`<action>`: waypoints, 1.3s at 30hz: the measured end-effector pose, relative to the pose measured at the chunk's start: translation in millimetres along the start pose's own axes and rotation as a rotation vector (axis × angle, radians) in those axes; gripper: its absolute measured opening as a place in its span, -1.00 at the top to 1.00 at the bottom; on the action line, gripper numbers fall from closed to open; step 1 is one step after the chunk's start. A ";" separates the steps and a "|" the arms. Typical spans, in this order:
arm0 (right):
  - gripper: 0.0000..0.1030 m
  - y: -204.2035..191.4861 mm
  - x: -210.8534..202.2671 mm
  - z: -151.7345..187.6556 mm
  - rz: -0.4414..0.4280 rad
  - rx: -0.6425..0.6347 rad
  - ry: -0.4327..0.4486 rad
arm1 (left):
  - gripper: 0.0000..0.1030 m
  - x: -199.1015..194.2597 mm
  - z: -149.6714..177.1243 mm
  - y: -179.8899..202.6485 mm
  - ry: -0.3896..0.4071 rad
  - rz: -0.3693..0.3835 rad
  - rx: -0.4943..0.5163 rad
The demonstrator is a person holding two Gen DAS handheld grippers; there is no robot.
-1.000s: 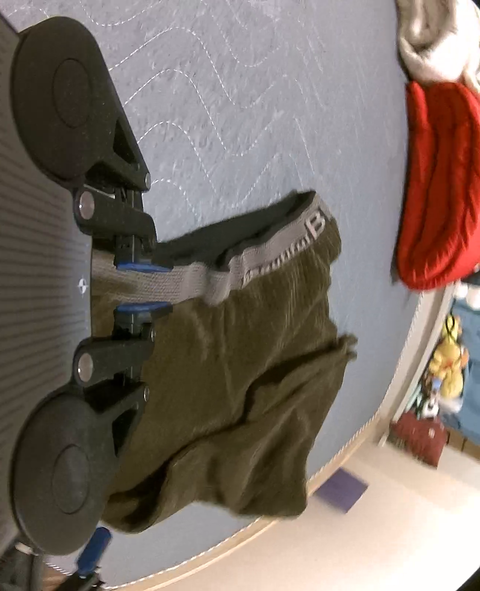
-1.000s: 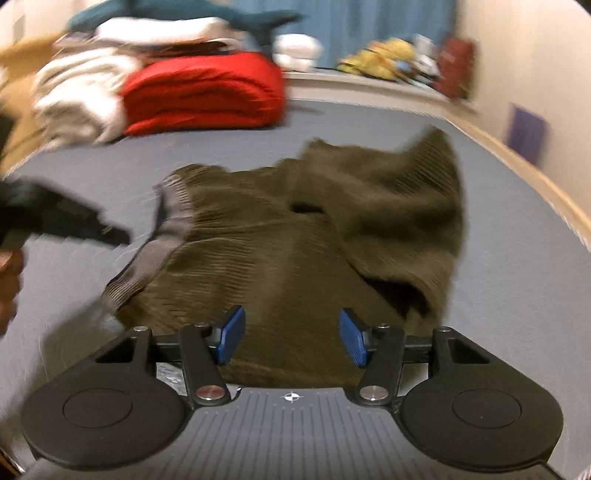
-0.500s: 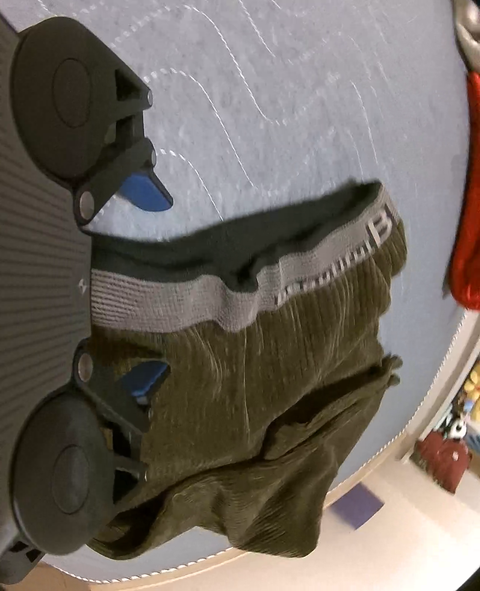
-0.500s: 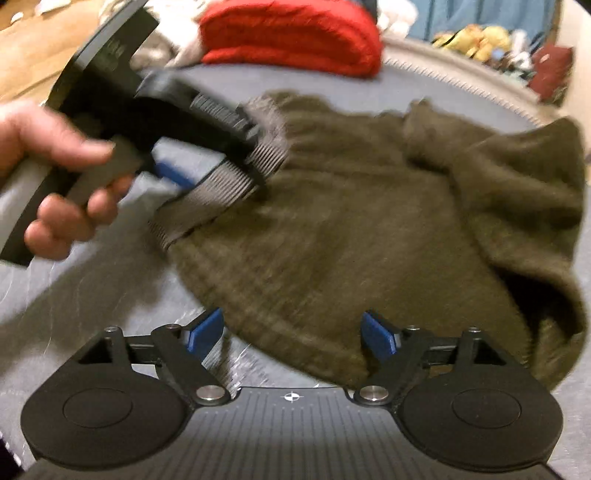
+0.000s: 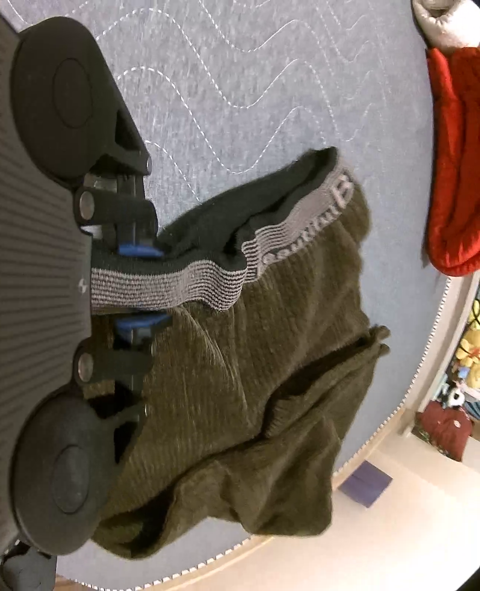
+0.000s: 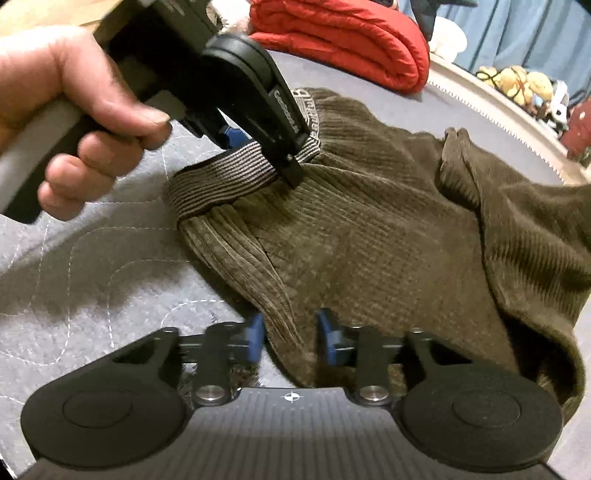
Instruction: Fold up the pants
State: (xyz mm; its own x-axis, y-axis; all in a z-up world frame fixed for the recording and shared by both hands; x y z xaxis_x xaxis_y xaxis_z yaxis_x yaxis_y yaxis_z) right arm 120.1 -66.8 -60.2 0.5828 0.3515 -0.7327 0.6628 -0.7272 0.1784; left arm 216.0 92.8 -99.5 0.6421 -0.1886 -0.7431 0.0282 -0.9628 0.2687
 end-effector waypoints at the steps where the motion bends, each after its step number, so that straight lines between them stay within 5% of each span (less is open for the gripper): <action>1: 0.63 -0.1 -0.8 -1.6 0.006 -0.011 0.004 | 0.48 -6.3 -1.7 0.2 0.008 0.011 -0.005; 2: 0.79 -3.3 -4.2 -4.5 0.006 -0.023 0.015 | 0.52 -14.4 -3.8 0.5 0.021 0.019 -0.010; 9: 0.82 -47.5 -41.5 -22.4 -0.096 -0.146 0.140 | 0.57 -79.8 -12.8 -25.4 0.093 -0.007 -0.042; 19: 0.83 -188.0 -85.7 -56.6 -0.341 -0.318 0.253 | 0.58 -183.4 12.4 -125.9 0.108 -0.158 -0.144; 24: 0.83 -237.4 -91.2 -70.2 -0.402 -0.334 0.269 | 0.74 -214.2 26.9 -169.7 0.077 -0.254 -0.211; 26: 0.79 -228.7 -80.9 -76.3 -0.355 -0.289 0.250 | 0.72 -223.7 27.0 -168.9 0.093 -0.301 -0.195; 30: 0.61 -194.2 -81.8 -75.1 -0.381 -0.141 0.202 | -0.04 -241.1 5.4 -158.2 0.182 -0.316 -0.161; 34: 0.22 -141.9 -96.3 -69.3 -0.318 -0.043 0.210 | -0.11 -237.1 -13.1 -114.7 0.242 -0.223 -0.108; 39: 0.22 -68.6 -95.0 -60.3 -0.208 0.104 0.176 | -0.24 -202.2 -21.8 -48.5 0.248 -0.112 -0.008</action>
State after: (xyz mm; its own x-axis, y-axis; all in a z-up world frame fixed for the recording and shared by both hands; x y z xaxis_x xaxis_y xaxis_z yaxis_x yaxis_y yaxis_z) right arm 47.7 -14.8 36.8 0.5179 0.5900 -0.6194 0.7304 -0.6820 -0.0388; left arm 101.5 181.8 51.1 0.8026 -0.0268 -0.5960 0.1152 -0.9732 0.1989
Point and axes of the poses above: each gripper's, at about its wrist camera, not at the fingertips, and x roughly the way its jaws point, y to its right, z to its underside, the point moved 8 cm from there along x, roughly the way its jaws point, and after that the axes turned 3 degrees about y, right-handed, at the moved point
